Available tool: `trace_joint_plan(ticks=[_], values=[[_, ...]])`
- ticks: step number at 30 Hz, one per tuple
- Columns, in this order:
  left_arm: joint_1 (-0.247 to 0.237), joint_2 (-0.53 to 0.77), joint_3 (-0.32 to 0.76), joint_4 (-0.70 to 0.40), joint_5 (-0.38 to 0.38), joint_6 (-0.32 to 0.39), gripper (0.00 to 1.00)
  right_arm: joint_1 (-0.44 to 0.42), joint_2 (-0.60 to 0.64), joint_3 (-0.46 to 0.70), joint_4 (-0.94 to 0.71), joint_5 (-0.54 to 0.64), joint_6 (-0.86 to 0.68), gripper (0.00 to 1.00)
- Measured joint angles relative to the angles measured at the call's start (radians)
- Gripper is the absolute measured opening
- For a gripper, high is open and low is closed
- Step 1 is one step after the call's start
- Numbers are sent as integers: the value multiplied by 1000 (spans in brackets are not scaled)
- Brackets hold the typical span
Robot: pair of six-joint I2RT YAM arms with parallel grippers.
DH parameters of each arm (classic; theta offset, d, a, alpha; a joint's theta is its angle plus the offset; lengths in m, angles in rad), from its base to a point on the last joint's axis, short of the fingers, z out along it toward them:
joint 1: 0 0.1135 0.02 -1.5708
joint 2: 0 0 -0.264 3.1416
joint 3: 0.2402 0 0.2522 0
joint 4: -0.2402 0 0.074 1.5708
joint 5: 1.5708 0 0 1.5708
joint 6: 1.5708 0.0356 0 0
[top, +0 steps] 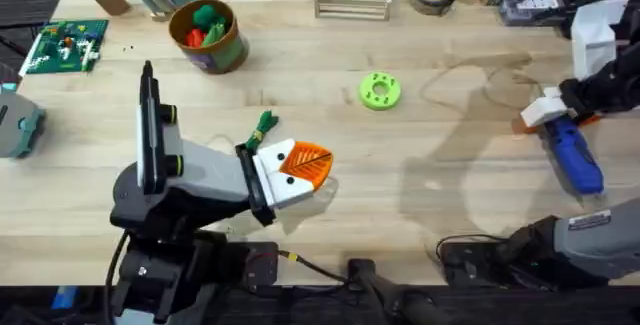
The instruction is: Pick up the gripper from the table and insert it into the empty holder that is missing its gripper. Then pick up a screw, insert it into the mounting hole, and use the screwdriver to tighten it. Finally, clean up the table by picking up the vegetable and placing it into the bucket.
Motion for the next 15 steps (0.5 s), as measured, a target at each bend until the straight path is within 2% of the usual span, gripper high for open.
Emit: trace_joint_plan(ticks=[7,15], values=[[0,0,0,0,0,0,17,-4,9,0,-4,5,-4,896],[0,0,0,0,0,0,17,-27,9,0,-8,-3,-18,836]])
